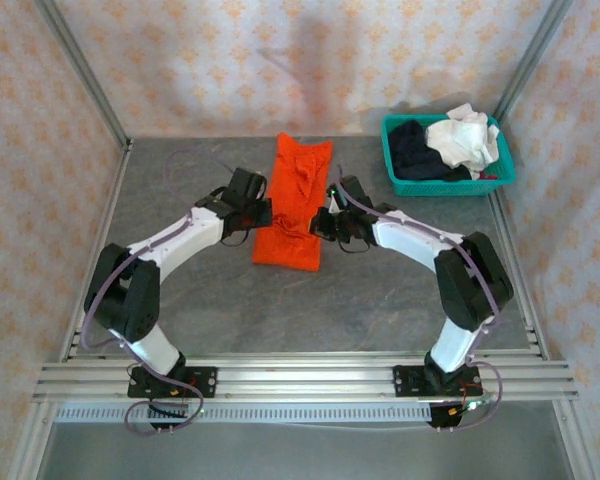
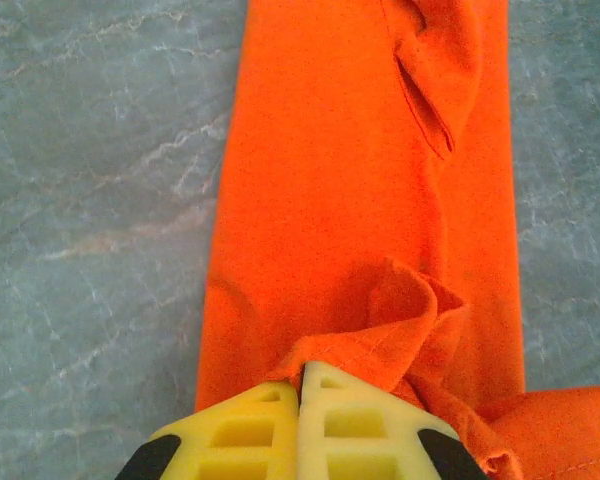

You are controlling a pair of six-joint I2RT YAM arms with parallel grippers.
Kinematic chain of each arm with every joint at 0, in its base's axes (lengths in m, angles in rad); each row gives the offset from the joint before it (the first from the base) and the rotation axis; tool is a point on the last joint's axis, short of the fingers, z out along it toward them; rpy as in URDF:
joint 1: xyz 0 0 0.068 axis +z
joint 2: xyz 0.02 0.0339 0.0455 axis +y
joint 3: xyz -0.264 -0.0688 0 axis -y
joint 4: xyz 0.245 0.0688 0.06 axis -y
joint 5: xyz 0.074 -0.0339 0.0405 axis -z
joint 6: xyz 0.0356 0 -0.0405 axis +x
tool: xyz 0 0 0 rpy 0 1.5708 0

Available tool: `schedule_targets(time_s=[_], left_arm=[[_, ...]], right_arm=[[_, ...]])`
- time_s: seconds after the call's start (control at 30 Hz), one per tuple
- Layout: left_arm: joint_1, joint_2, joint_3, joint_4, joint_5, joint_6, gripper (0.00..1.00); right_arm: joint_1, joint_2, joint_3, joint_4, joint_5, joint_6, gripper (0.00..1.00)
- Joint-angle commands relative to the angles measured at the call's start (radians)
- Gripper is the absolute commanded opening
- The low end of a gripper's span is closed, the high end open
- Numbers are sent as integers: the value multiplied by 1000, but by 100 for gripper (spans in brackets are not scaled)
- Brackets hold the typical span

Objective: Fold and stack the t-shirts

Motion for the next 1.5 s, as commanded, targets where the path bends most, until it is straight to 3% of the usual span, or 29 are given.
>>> schedule_targets(time_s=[0.0, 0.43, 0.9, 1.03, 1.2, 1.27, 1.3, 1.37, 1.47], left_arm=[[19, 41, 73, 3, -16, 47, 0], [46, 248, 260, -62, -9, 66, 0], [63, 285, 278, -94, -30, 62, 0], [64, 317, 304, -97, -23, 34, 0], [73, 334, 340, -101, 34, -26, 41], [79, 312, 332, -97, 40, -53, 80], [81, 300, 326, -96, 43, -62, 88], [87, 259, 295, -84, 43, -82, 96], [88, 182, 225, -48, 43, -107, 97]], right_arm=[[-28, 38, 54, -12, -15, -35, 0], [-99, 163, 149, 10, -50, -34, 0], [-116, 285, 250, 14, -73, -26, 0], [-123, 282, 258, 19, -64, -31, 11], [-123, 207, 227, 46, -27, -49, 49], [-119, 157, 188, 79, -15, -58, 57], [-117, 138, 173, 87, -6, -64, 59], [-103, 107, 151, 90, 17, -83, 60], [-79, 114, 152, 85, 27, -89, 60]])
